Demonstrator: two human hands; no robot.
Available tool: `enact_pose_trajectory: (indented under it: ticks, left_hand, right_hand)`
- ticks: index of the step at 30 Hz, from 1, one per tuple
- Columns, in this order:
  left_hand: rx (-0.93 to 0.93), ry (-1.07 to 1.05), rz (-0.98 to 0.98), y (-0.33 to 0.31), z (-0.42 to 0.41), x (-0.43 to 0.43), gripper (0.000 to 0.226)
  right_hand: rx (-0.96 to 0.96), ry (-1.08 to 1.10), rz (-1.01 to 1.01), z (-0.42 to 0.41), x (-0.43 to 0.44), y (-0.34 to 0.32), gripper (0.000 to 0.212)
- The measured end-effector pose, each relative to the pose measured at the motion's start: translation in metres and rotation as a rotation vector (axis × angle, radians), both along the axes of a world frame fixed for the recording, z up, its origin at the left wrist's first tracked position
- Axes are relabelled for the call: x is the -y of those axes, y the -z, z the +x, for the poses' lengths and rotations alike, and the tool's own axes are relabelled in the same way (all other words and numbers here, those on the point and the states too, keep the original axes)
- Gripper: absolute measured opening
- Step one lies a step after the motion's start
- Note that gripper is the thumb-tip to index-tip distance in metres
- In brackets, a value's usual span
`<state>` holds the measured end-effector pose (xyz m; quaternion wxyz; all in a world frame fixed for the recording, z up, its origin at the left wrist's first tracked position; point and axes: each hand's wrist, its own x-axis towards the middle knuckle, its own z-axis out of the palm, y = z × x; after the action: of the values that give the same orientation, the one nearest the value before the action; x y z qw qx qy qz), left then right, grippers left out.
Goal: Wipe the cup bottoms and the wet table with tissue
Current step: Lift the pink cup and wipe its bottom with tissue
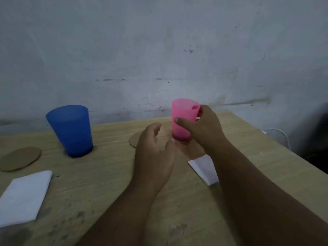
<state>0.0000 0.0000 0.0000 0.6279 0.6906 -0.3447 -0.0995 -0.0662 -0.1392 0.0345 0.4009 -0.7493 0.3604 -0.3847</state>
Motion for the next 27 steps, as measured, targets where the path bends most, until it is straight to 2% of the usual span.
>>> enact_pose_trajectory:
  ticks: [3, 5, 9, 12, 15, 18, 19, 21, 22, 25, 27]
  left_hand:
    - [0.041, 0.029, -0.051, -0.007, 0.003, 0.021, 0.054]
    - [-0.006, 0.107, -0.089, -0.013, 0.005, 0.033, 0.049]
    - [-0.022, 0.134, -0.11, -0.011, 0.012, 0.042, 0.066]
    - [-0.033, 0.11, -0.12, -0.012, 0.012, 0.043, 0.055]
    - [-0.054, 0.119, -0.136, -0.01, 0.016, 0.044, 0.056]
    - [-0.015, 0.088, -0.125, -0.008, 0.018, 0.046, 0.064]
    - [-0.014, 0.081, -0.126, -0.007, 0.018, 0.047, 0.065]
    - [-0.016, 0.076, -0.128, -0.008, 0.017, 0.046, 0.064]
    - [-0.014, 0.072, -0.126, -0.008, 0.017, 0.046, 0.064]
    - [-0.017, 0.069, -0.126, -0.008, 0.016, 0.045, 0.064]
    - [-0.007, 0.072, -0.127, -0.009, 0.016, 0.044, 0.067]
  right_hand:
    - [-0.015, -0.026, -0.039, -0.003, -0.002, -0.007, 0.073]
    - [-0.058, -0.117, -0.051, -0.004, -0.006, -0.015, 0.073]
    - [-0.077, -0.194, -0.04, -0.006, -0.017, -0.032, 0.07]
    - [-0.15, -0.234, -0.048, -0.011, -0.019, -0.045, 0.077]
    - [-0.313, -0.158, 0.046, -0.032, -0.019, -0.059, 0.079]
    - [-0.614, -0.002, 0.0, -0.058, -0.023, -0.052, 0.039]
    - [-0.742, 0.031, -0.029, -0.065, -0.026, -0.044, 0.034]
    - [-0.93, 0.051, -0.031, -0.073, -0.034, -0.029, 0.034]
    - [-0.962, 0.055, -0.025, -0.076, -0.036, -0.021, 0.036]
    - [-0.904, 0.091, -0.05, -0.081, -0.046, -0.006, 0.048]
    - [-0.796, 0.101, -0.022, -0.08, -0.046, -0.005, 0.034]
